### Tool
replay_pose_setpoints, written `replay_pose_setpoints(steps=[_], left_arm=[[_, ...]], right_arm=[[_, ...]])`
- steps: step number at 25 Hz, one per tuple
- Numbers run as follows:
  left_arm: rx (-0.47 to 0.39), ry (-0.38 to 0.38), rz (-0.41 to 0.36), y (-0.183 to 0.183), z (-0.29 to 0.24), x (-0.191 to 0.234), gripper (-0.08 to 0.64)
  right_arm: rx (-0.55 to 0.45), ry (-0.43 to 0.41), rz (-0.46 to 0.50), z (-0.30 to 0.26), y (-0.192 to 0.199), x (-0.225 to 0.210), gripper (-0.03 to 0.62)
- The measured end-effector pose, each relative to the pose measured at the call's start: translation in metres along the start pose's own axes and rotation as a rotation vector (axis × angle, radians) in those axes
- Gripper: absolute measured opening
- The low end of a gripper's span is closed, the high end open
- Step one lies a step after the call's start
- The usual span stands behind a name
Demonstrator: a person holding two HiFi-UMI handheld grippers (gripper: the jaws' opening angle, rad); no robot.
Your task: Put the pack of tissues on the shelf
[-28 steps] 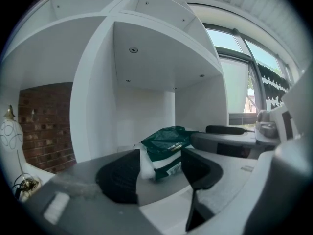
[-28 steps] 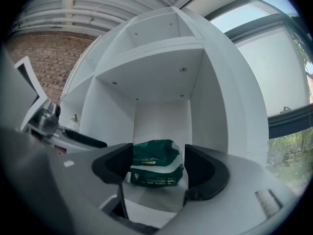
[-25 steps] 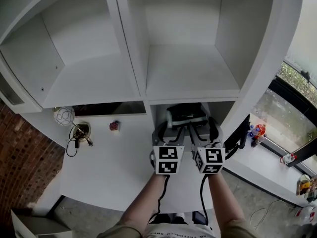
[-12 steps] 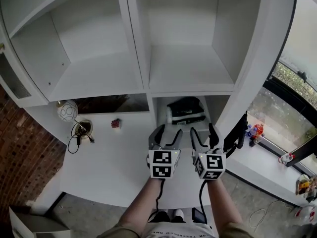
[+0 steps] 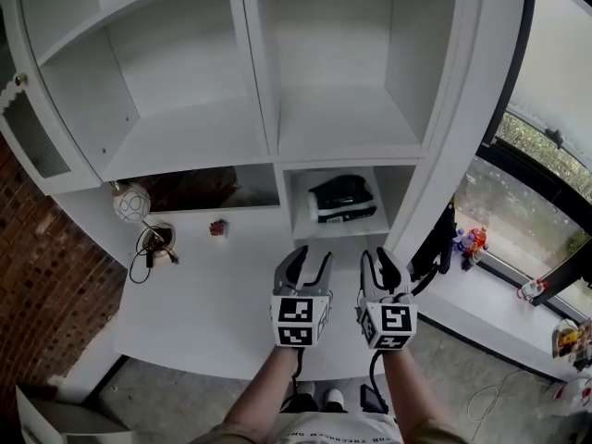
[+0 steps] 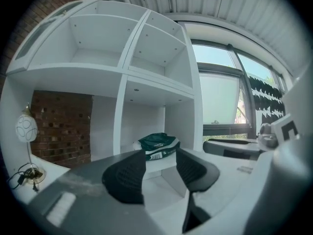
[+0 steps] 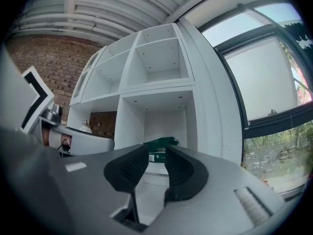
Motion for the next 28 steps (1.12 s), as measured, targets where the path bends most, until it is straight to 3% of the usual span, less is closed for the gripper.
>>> replay_pose_setpoints(steps=[7,18,23,28], left_arm=[[-0.03,-0.019,-0.01,0.002,0.031,-0.012,0.122],[-0.042,-0.019,-0.037,0.007,0.066,-0.022,0.07],[-0.054,-0.041,-0.054,0.009,0.076,-0.023,0.013],[-0.06,-0.065,-0.076,0.011,0.082,-0.021,0.008]], right_arm=[[-0.012,0.021,-0.003,0.031,-0.004,0.004,0.058],[-0.007,0.036,0.008,0.066,-0.005,0.006,0.032],[-0.011,0.045,0.0,0.077,-0.004,0.003,0.021],[-0.01,0.038,-0.006,0.084,-0.004,0.003,0.005]])
Point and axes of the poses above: the fingertips, and each gripper's own axes: z backward along the fingers, x to its left, y out of its underside, the point moved 4 cm from there along z, backward along the fingers, and after that the axes turned 1 degree about -x, right-handed, at the moved point
